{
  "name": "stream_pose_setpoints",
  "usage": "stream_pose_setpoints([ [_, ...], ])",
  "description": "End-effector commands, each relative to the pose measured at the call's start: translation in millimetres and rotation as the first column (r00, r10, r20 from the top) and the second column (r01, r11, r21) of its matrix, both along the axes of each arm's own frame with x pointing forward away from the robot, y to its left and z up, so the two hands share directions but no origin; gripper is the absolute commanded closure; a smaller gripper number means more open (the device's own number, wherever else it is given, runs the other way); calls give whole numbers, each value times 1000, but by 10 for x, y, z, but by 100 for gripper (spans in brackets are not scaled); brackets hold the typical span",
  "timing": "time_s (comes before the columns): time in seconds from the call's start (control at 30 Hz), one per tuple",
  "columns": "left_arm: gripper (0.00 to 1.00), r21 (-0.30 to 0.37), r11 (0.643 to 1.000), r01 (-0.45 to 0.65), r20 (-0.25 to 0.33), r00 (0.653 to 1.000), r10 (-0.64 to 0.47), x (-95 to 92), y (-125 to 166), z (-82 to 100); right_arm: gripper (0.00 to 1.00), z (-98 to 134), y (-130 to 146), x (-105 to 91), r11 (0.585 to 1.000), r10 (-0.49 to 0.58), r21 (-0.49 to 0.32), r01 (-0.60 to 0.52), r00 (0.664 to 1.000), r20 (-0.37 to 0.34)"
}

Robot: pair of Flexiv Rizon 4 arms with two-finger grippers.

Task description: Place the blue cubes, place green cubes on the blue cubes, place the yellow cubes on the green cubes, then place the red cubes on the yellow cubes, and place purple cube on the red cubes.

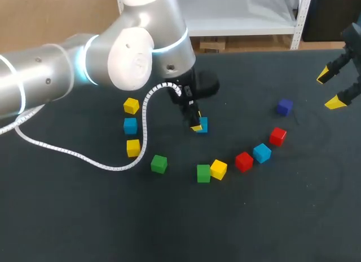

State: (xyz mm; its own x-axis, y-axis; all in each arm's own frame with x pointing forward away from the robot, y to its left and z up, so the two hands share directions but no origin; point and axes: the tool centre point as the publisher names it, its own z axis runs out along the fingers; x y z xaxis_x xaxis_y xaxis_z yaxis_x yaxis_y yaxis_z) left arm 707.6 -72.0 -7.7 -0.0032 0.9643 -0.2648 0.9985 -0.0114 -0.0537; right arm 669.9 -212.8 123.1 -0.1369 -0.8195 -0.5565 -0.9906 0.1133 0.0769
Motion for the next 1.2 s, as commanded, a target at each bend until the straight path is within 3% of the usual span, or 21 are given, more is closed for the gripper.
stream_pose_setpoints([
  [0.03, 100, 0, 1000, 3, -4, 1000, -3, 15, 5, -7, 0, -4, 1, -2, 1000, -1, 1, 1, 1000, 1],
  [0.47, 100, 1, 1000, 6, -9, 1000, -6, 8, 15, -7, 0, -4, 1, -2, 1000, -1, 1, 1, 1000, 1],
  [0.5, 88, 3, 1000, 7, -10, 1000, -7, 7, 15, -7, 0, -4, 1, -2, 1000, -1, 1, 1, 1000, 1],
  [0.6, 64, 5, 1000, 9, -13, 1000, -9, 6, 16, -6, 0, -4, 1, -2, 1000, -1, 1, 1, 1000, 1],
  [0.63, 52, 7, 1000, 9, -15, 1000, -9, 6, 16, -6, 0, -4, 1, -2, 1000, -1, 1, 1, 1000, 1],
  [0.67, 31, 7, 1000, 9, -16, 1000, -8, 6, 16, -7, 0, -4, 1, -2, 1000, -1, 1, 1, 1000, 1],
  [0.7, 19, 8, 1000, 9, -17, 1000, -9, 6, 17, -7, 0, -4, 1, -2, 1000, -1, 1, 1, 1000, 1],
  [0.73, 9, 9, 1000, 9, -18, 1000, -9, 6, 16, -7, 0, -4, 1, -2, 1000, -1, 1, 1, 1000, 1],
  [0.8, 0, 10, 1000, 9, -19, 1000, -9, 7, 17, -8, 0, -4, 1, -2, 1000, -1, 1, 1, 1000, 1],
  [1.13, 0, 6, 1000, 16, -16, 1000, -15, 24, 3, -8, 0, -4, 1, -2, 1000, -1, 1, 1, 1000, 1],
  [1.2, 10, 5, 1000, 19, -15, 1000, -19, 34, -16, -7, 0, -4, 1, -2, 1000, -1, 1, 1, 1000, 1],
])
